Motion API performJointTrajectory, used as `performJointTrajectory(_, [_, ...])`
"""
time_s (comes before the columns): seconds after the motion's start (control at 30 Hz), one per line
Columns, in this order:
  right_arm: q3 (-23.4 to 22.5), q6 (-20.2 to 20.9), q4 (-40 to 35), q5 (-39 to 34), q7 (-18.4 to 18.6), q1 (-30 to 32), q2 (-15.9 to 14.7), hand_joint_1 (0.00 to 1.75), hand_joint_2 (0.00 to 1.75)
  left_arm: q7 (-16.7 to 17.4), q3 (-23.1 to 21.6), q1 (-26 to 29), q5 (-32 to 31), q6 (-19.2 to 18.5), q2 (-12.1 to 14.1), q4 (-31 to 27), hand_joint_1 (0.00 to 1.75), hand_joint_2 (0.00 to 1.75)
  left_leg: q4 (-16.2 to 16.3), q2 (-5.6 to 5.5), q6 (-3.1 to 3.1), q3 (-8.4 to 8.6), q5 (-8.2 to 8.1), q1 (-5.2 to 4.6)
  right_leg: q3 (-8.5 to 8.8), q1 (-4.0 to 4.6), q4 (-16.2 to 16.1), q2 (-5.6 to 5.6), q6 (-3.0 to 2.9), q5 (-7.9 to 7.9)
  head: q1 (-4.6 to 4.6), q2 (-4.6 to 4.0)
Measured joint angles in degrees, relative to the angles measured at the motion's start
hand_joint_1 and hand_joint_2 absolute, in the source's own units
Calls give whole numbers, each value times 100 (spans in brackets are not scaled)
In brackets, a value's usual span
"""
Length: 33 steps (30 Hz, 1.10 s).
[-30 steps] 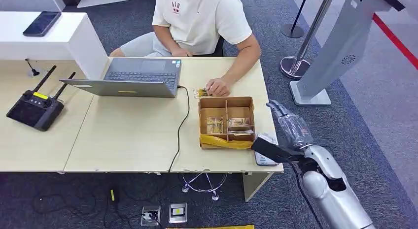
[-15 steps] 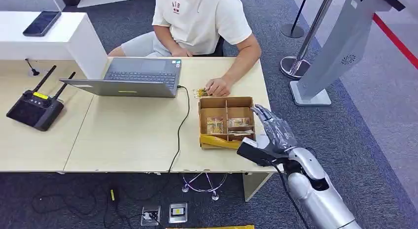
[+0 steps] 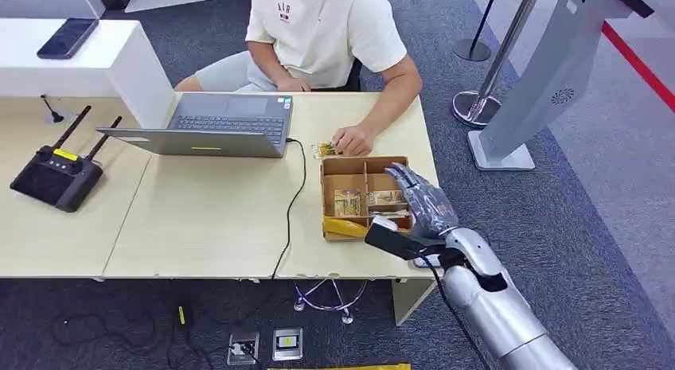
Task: Pass the card to the sensor for recognition and then transmit it.
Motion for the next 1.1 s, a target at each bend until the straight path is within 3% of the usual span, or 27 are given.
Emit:
performJointTrajectory(0.47, [99, -120, 744, 72, -127, -269, 173, 0, 175, 0, 0, 3, 20, 0, -15, 0, 0, 0, 0, 0, 0, 0, 0, 0, -1, 0, 0, 0, 0, 0, -2, 0])
performJointTrajectory(1.1, [186, -205, 1226, 37, -317, -387, 175, 0, 175, 0, 125, 16, 111, 0, -17, 0, 0, 0, 1, 0, 0, 1, 0, 0, -1, 0, 0, 0, 0, 0, -2, 0])
